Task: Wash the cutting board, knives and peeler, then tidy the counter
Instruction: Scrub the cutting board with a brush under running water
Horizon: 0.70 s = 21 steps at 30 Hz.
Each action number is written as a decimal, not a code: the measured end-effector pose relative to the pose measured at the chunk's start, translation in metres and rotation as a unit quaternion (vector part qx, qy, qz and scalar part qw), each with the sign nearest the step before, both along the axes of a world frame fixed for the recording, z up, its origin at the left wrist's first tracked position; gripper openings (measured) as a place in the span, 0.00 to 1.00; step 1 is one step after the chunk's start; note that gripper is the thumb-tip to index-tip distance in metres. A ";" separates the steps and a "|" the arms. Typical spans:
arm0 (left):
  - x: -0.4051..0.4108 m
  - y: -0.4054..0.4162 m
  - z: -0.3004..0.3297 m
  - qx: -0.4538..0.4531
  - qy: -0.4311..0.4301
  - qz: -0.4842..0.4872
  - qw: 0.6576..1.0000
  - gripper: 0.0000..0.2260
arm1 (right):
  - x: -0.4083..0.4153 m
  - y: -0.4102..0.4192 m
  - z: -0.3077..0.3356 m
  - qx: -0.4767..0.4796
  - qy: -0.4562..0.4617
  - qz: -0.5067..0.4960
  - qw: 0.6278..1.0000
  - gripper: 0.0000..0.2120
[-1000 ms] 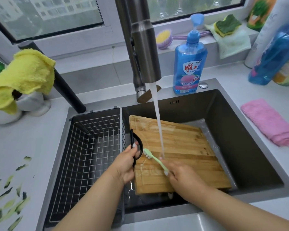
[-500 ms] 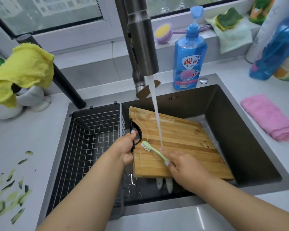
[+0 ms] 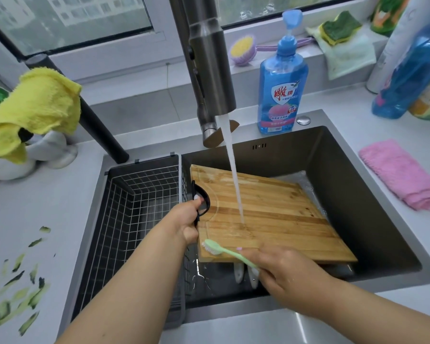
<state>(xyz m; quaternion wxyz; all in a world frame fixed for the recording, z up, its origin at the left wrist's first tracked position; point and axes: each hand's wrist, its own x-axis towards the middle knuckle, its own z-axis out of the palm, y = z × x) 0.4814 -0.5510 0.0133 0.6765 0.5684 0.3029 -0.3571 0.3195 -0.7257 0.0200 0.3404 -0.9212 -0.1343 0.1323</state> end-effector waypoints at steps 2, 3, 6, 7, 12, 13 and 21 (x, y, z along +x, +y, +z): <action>-0.002 -0.001 0.001 0.002 0.004 -0.002 1.000 0.15 | 0.006 -0.001 -0.005 -0.016 -0.018 -0.013 1.000 0.23; -0.002 -0.002 0.003 0.003 0.006 -0.003 1.000 0.15 | 0.015 0.001 -0.006 -0.019 -0.023 -0.036 0.999 0.23; -0.003 -0.003 0.008 0.005 0.013 0.000 1.000 0.14 | 0.038 0.005 -0.005 -0.031 -0.023 -0.078 0.996 0.23; -0.003 -0.003 0.008 0.005 0.014 0.001 1.000 0.14 | 0.037 0.005 -0.004 -0.033 -0.028 -0.070 0.997 0.23; 0.000 -0.003 0.008 0.017 0.000 -0.004 1.000 0.14 | 0.009 0.001 -0.002 -0.019 -0.036 -0.006 0.999 0.22; 0.000 -0.004 0.009 0.020 -0.002 -0.008 1.000 0.13 | 0.014 -0.001 -0.004 -0.029 -0.037 -0.028 0.998 0.22; -0.001 -0.005 0.014 0.035 0.013 -0.001 0.999 0.14 | 0.009 -0.002 -0.014 -0.017 -0.038 -0.034 0.999 0.22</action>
